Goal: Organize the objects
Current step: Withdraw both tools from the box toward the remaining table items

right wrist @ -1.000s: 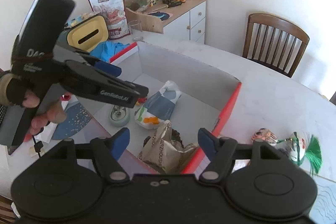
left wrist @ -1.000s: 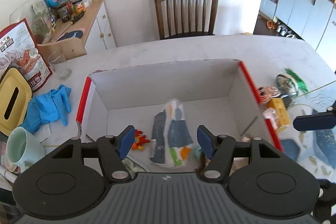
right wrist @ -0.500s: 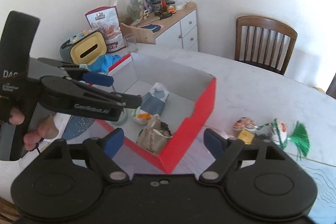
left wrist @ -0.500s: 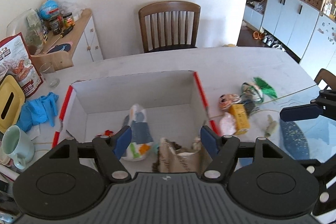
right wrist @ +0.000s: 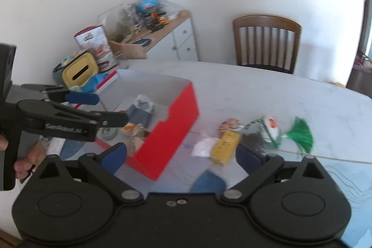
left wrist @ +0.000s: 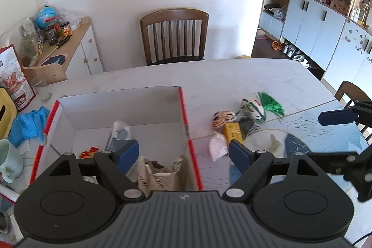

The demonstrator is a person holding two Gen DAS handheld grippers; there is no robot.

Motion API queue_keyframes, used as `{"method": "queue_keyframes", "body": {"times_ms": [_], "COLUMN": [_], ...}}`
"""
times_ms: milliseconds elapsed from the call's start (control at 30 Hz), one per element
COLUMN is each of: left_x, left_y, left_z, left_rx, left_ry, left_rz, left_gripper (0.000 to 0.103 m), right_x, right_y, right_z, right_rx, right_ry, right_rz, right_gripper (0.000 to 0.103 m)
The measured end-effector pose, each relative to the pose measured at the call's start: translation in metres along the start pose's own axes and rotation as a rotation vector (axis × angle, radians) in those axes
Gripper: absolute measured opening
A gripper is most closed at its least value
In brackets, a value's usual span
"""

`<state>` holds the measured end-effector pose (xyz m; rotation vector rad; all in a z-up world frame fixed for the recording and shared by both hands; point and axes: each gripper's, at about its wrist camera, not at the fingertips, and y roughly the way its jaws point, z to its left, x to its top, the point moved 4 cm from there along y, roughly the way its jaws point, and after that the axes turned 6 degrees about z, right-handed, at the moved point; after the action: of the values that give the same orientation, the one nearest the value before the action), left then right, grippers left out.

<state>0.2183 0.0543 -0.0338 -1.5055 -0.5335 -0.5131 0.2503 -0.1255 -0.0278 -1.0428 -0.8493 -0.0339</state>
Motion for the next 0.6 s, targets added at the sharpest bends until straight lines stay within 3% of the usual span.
{"method": "queue_keyframes", "body": {"times_ms": [600], "left_x": [0.003], "left_y": [0.025], "left_z": [-0.071], "left_rx": [-0.076], "left_ry": [0.011], "left_rz": [-0.002], "left_gripper": [0.100], "right_x": [-0.036], "right_y": [-0.024], "right_z": [-0.097], "right_rx": [-0.105], "right_ry": [0.055], "right_rz": [0.014], "right_gripper": [0.102]}}
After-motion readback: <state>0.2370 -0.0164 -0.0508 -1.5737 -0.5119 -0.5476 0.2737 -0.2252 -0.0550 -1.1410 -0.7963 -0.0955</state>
